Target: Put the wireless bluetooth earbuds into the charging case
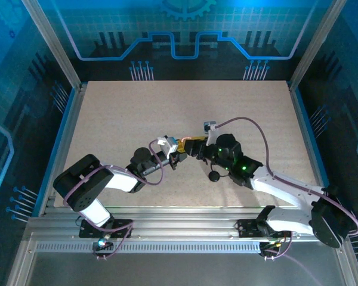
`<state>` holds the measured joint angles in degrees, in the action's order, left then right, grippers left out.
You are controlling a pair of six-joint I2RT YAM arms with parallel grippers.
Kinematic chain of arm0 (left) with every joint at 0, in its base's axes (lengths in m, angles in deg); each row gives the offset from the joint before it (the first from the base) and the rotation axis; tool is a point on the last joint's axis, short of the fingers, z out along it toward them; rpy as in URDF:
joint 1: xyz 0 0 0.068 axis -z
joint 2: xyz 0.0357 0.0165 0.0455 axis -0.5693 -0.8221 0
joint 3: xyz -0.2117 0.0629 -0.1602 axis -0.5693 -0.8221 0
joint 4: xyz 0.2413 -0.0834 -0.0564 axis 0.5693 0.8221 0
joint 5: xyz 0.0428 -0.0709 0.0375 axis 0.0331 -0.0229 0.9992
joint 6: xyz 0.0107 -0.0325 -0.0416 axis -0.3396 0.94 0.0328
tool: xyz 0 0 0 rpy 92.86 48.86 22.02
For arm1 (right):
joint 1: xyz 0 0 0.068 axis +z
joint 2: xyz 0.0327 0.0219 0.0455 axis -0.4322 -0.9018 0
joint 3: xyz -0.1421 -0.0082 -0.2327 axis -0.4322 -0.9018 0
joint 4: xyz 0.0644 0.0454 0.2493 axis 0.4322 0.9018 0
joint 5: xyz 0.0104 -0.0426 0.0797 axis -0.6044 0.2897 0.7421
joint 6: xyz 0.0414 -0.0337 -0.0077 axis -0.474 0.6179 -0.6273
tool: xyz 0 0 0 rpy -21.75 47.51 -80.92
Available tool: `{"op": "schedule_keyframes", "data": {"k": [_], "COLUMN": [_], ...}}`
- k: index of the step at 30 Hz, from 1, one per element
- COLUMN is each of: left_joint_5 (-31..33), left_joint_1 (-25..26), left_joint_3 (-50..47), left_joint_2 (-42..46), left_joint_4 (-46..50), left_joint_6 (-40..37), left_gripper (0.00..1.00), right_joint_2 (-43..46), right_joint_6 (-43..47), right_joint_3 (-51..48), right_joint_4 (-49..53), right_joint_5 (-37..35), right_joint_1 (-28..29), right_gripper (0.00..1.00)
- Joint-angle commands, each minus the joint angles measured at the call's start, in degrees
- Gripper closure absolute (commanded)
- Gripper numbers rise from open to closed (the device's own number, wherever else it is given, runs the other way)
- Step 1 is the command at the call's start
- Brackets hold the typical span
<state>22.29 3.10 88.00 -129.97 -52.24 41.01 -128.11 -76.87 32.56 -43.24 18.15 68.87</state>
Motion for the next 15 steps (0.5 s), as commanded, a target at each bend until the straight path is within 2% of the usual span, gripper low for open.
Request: {"op": "schedule_keyframes", "data": {"k": [1, 9, 12, 15], "left_joint_5": [-0.9, -1.7, -2.2, -4.5], "left_joint_1": [0.4, 0.4, 0.4, 0.4], "left_joint_3": [0.8, 0.7, -0.1, -0.8], "left_joint_2": [1.5, 1.6, 1.4, 1.7], "left_joint_4": [-2.7, -3.1, -3.6, -3.7], "left_joint_6": [-1.1, -1.8, -2.7, -6.1], "left_gripper": [0.89, 0.89, 0.89, 0.89], "right_joint_2": [2.5, 6.3, 7.1, 9.1], "right_joint_6": [-1.8, -1.7, -2.8, 0.7], "right_joint_3": [-1.0, -0.6, -0.3, 1.5], "right_joint_4": [-1.0, 2.0, 6.1, 13.6], "right_joint_5": [4.5, 10.0, 12.5, 14.9], "right_joint_1": [-1.8, -5.7, -8.1, -9.4], "right_gripper": [0.50, 0.49, 0.49, 0.51]}}
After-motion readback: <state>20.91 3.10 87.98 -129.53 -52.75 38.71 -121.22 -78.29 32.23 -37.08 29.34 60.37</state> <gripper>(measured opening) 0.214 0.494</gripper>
